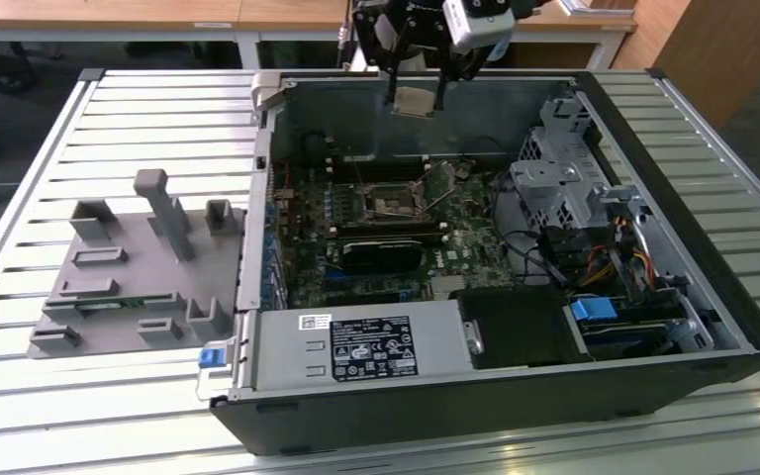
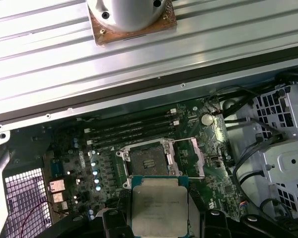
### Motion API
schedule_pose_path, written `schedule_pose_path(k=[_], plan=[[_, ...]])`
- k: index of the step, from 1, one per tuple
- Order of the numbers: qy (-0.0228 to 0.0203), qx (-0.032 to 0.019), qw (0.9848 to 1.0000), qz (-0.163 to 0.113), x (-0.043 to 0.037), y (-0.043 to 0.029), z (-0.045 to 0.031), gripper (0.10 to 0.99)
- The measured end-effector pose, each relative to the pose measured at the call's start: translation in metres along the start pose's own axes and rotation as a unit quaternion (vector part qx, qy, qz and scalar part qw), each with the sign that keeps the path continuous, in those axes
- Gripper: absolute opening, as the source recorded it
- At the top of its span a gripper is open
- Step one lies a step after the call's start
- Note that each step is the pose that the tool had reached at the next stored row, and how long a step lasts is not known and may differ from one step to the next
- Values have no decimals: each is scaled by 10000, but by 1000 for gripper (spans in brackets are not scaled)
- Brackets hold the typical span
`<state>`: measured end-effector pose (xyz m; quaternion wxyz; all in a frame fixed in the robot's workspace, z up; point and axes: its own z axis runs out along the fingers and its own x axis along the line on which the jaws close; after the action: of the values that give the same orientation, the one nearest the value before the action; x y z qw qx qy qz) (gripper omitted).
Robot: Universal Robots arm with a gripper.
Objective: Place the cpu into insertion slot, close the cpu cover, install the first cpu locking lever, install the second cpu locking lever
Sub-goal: 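Place the cpu into insertion slot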
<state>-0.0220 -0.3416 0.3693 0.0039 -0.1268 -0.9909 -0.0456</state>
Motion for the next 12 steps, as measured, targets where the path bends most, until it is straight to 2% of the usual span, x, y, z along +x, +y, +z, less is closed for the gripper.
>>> schedule_pose_path(k=[7,12], plan=[[-27,-6,9995,305,0,-1,4,541],[-58,-12,9979,640,0,-1,6,541]])
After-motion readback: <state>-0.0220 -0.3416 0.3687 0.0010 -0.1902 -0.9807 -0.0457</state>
